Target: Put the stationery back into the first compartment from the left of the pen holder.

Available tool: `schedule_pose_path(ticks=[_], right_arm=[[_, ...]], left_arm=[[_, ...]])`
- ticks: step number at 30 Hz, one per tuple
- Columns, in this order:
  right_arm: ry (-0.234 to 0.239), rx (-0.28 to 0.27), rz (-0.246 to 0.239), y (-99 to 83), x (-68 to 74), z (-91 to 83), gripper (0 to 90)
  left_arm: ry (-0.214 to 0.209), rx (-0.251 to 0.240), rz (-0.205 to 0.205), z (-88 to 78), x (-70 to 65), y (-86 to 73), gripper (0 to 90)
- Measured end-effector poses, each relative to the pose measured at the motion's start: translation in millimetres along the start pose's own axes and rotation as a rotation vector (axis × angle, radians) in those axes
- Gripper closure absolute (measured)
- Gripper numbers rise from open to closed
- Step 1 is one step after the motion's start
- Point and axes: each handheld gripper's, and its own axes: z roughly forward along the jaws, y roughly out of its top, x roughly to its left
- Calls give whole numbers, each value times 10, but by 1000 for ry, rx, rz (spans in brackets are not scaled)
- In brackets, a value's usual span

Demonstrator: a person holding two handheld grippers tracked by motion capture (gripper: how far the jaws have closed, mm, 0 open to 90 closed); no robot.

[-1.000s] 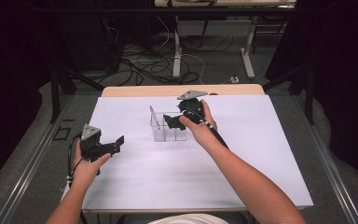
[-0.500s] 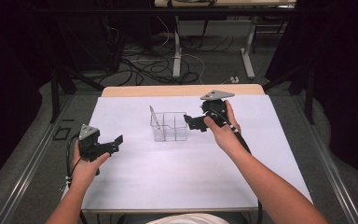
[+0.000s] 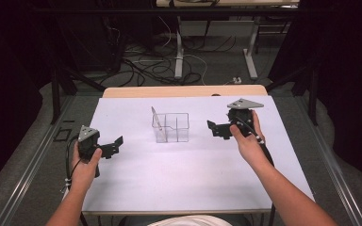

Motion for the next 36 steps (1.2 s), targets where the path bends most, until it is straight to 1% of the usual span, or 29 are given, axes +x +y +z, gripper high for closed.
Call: schedule_pose_path(ticks=[1, 2, 3, 4, 6, 7, 9, 13, 15, 16, 17, 18, 19, 20, 22, 23, 25, 28, 30, 31, 34, 36], right_arm=[[0, -3, 6, -23, -24, -23, 0], [-10, -4, 9, -45, -50, -47, 0], [-17, -5, 5, -69, -81, -73, 0], [-17, -8, 25, -90, -94, -101, 0], [-29, -19, 25, -138, -147, -148, 0], [-31, -21, 35, -162, -166, -171, 0], [-47, -19, 38, -215, -209, -222, 0], [-60, -24, 56, -334, -304, -288, 0], [-74, -20, 75, -404, -345, -312, 0], [-83, -20, 69, -440, -379, -321, 0], [-89, -20, 85, -477, -395, -328, 0], [-94, -21, 87, -514, -422, -332, 0], [-99, -23, 105, -551, -437, -334, 0], [-107, -20, 106, -588, -464, -338, 0], [-118, -12, 124, -653, -506, -339, 0], [-129, -21, 127, -686, -532, -332, 0], [-139, -15, 128, -746, -587, -331, 0], [-150, -8, 149, -819, -656, -320, 0], [-161, -8, 138, -858, -709, -312, 0], [-171, -9, 150, -876, -721, -307, 0], [-176, -5, 159, -930, -778, -294, 0], [-177, 4, 176, -962, -797, -283, 0]], left_arm=[[0, -1, 1, -2, 1, 0, 2], [0, -6, 1, 0, 0, 0, 2], [-2, -6, 2, -2, 1, 0, 2], [-1, -7, 1, -1, -1, 1, 2], [-3, -4, -3, -4, -1, 2, 2], [-2, -4, -4, -4, -1, 2, 2], [-1, -5, -3, -1, -1, -1, 2], [2, 2, -7, 0, 0, -6, 2], [5, -1, -6, 1, 3, -9, 2], [5, 0, -5, 0, 5, -10, 2], [5, 0, -6, -1, 5, -11, 2], [5, 0, -6, -1, 6, -12, 2], [5, 0, -6, 0, 7, -13, 2], [4, 1, -6, 1, 8, -14, 2], [4, 2, -7, 3, 8, -17, 2], [4, 4, -6, 3, 10, -18, 2], [5, 5, -6, 4, 12, -20, 2], [7, 4, -9, 6, 16, -24, 2], [7, 3, -11, 7, 20, -25, 2], [7, 4, -11, 8, 21, -26, 2], [7, 7, -10, 10, 24, -28, 2], [7, 9, -12, 11, 24, -29, 2]])
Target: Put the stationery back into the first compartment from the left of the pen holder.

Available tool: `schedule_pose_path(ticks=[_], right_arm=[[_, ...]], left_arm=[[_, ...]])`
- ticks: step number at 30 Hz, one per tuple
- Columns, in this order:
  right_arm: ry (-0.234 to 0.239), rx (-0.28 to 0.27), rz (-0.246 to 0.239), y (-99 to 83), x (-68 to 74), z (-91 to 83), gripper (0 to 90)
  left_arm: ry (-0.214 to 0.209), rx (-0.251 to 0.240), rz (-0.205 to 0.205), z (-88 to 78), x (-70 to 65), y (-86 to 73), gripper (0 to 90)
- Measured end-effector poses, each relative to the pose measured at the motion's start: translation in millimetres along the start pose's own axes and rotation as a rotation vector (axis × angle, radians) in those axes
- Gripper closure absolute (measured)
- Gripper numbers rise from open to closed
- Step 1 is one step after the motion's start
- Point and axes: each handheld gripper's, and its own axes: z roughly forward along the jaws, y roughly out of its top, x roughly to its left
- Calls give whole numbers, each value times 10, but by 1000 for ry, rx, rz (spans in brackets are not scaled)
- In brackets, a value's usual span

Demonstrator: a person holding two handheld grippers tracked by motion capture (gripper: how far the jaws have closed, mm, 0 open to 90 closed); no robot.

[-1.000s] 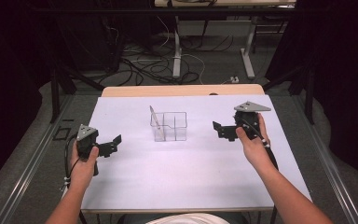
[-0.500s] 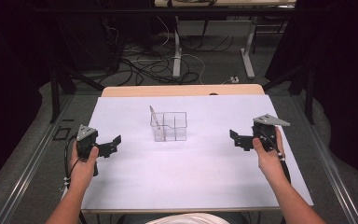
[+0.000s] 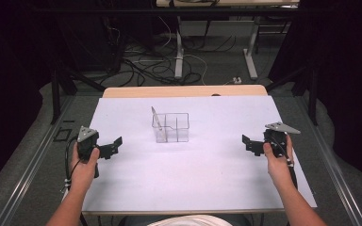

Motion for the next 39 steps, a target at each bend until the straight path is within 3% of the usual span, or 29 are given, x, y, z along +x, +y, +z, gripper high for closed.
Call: schedule_pose_path(ticks=[10, 14, 17, 28, 35, 39], right_arm=[[-1, 41, 4, -118, -104, 70, 0], [-8, 56, 30, -155, -127, 94, 0], [-11, 58, 14, -179, -166, 106, 0], [-31, 83, 78, -238, -254, 117, 0], [-32, 93, 102, -254, -302, 112, 0], [-21, 97, 91, -262, -323, 110, 0]], left_arm=[[-1, 4, 4, 7, 6, -2, 2], [-1, 5, 3, 11, 9, -3, 2], [1, 7, 1, 12, 11, -4, 2], [8, 9, -8, 13, 24, -5, 2], [12, 7, -12, 25, 32, -3, 2], [11, 9, -18, 31, 32, -5, 2]])
